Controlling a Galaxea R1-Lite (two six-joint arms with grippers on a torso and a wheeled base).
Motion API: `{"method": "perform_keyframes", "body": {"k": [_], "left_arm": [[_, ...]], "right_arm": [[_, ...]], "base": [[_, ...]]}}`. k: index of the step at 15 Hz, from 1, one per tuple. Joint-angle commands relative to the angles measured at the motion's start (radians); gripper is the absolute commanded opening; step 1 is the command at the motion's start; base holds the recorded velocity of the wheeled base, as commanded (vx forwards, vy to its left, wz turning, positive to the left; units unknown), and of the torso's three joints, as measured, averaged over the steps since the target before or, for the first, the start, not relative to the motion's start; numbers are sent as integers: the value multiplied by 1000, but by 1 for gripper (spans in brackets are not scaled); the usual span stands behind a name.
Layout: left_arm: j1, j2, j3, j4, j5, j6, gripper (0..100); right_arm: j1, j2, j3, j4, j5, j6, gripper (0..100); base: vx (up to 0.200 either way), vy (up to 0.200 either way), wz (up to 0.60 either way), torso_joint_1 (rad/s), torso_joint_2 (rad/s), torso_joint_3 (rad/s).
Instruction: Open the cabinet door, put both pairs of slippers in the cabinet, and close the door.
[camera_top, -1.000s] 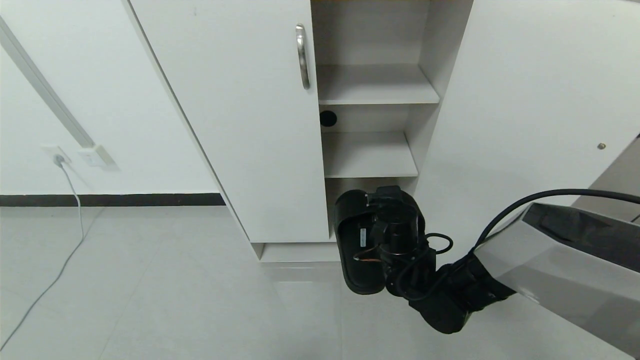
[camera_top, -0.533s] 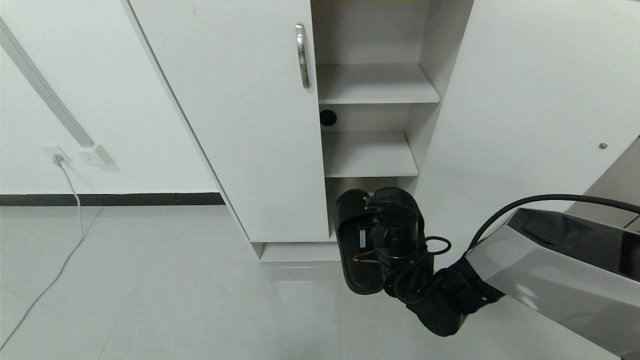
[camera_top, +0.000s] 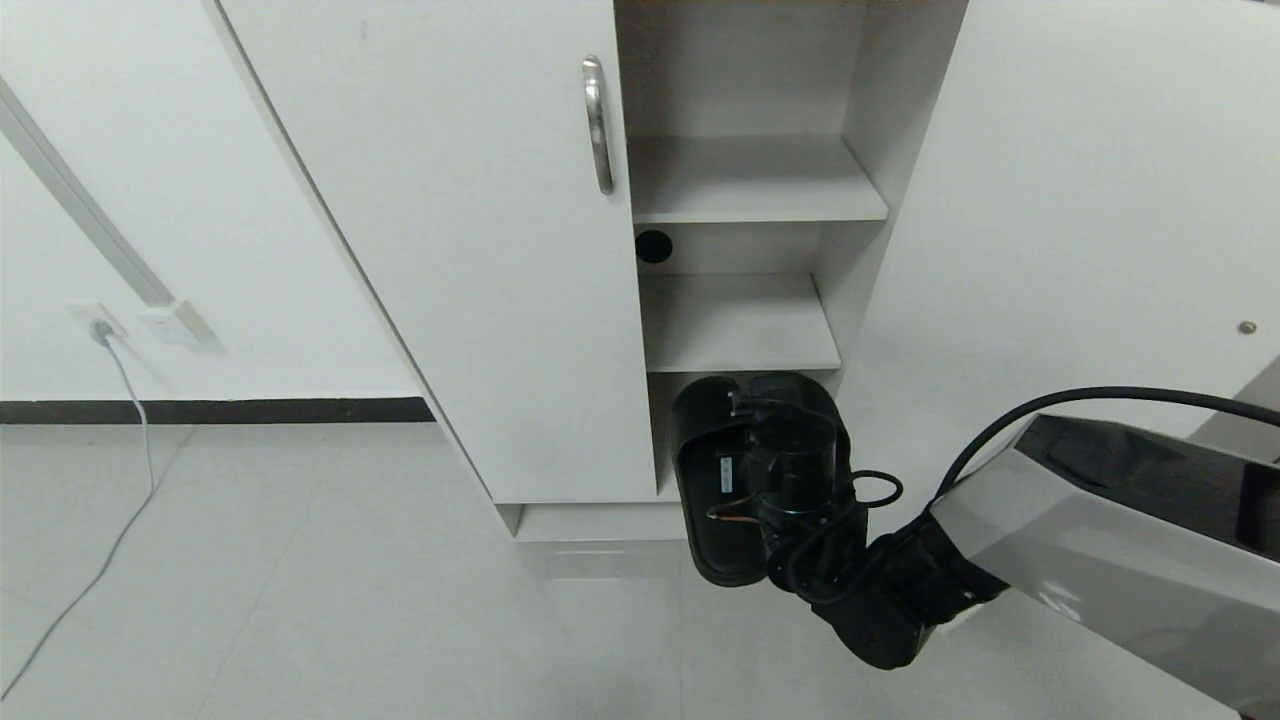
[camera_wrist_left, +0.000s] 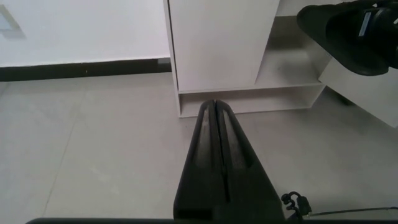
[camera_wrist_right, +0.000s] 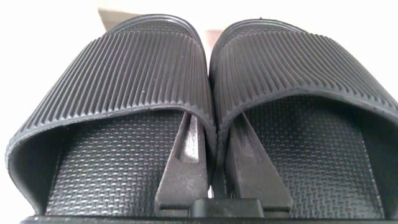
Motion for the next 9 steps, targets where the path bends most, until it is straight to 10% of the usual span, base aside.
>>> {"method": "perform_keyframes", "body": {"k": [1,9], "left_arm": [[0,1,0,0,0,0,0],[0,1,0,0,1,-5,0]], "right_arm": [[1,-3,-2,-1,-9,0,0],[1,-11,-9,-23,-9,-1,0]], "base": [[200,0,0,-2,2,2],[175,0,0,2,0,0]]}}
